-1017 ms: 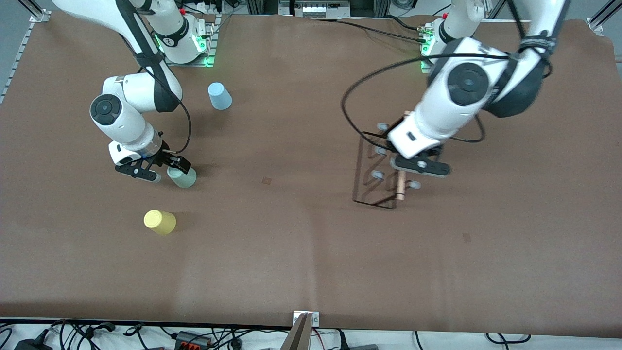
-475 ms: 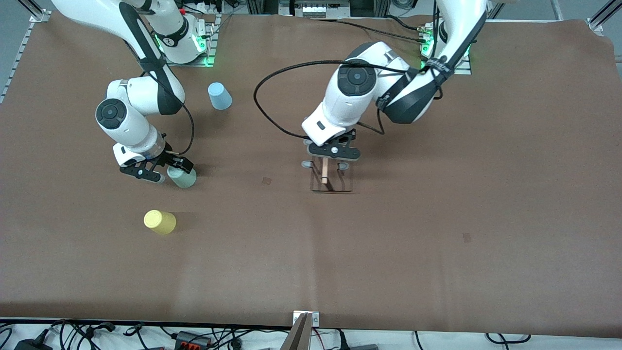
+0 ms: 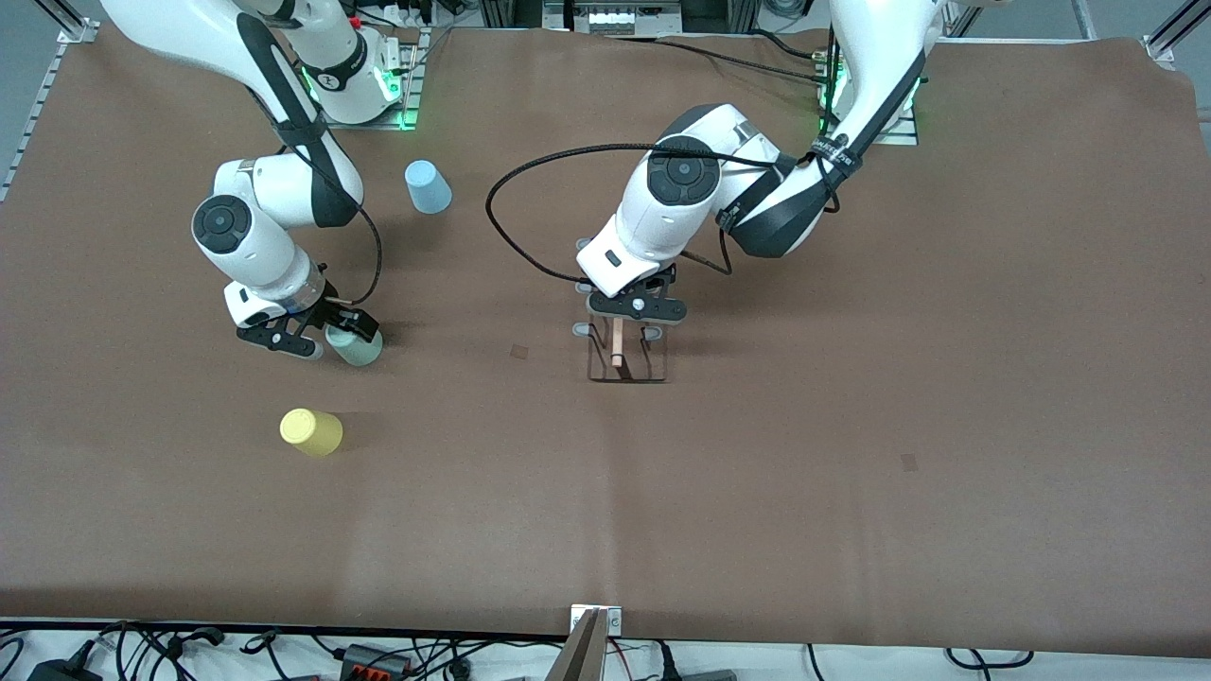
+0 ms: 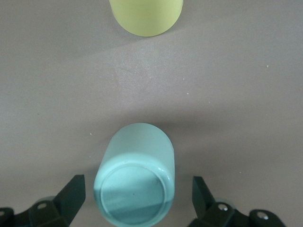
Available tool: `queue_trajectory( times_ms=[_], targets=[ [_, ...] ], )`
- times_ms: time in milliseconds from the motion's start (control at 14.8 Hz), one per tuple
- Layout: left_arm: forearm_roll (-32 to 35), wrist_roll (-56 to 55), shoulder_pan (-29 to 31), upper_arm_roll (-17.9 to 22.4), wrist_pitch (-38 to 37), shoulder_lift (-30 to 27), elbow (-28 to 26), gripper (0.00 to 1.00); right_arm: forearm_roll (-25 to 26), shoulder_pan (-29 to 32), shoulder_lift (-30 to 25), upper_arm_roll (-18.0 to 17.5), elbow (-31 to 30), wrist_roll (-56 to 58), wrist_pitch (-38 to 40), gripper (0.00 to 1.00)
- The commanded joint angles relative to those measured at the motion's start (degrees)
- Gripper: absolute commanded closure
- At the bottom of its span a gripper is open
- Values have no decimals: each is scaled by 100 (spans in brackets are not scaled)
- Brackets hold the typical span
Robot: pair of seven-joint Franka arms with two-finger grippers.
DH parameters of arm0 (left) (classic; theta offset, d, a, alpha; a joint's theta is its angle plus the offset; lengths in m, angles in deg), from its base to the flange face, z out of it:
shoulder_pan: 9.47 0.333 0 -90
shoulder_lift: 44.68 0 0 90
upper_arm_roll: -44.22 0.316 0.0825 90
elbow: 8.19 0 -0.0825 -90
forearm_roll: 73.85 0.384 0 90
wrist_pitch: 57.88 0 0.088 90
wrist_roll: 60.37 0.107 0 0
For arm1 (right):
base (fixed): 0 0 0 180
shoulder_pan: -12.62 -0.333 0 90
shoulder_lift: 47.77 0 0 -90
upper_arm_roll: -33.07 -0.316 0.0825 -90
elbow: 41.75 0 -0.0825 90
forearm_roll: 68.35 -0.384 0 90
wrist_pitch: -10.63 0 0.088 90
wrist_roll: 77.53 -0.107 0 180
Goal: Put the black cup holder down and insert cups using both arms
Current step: 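Lower the rack with the left gripper while the right gripper grasps the cup, then open the left gripper and withdraw while the right gripper lifts the cup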
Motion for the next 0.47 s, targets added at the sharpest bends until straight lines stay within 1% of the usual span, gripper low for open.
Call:
queue_trajectory(
  times_ms=[0,68,203,339,407],
  targets=[
    [22,-95,-146,32,-42,72,222,99,-25,20,-29,-21,-70,123,-113,2],
    [22,-95,-146,41,-42,72,222,99,-25,20,-38,-21,-70,123,-104,17],
    [22,-95,-146,32,45,72,222,99,-25,20,-38,-21,-70,132,-78,42],
    [22,-95,-146,32,116,107,214,99,-25,20,-38,-21,-70,132,-77,58],
    [22,-95,-146,41,125,124,214,99,-25,20,-38,-21,-61,141,-77,64]
  ],
)
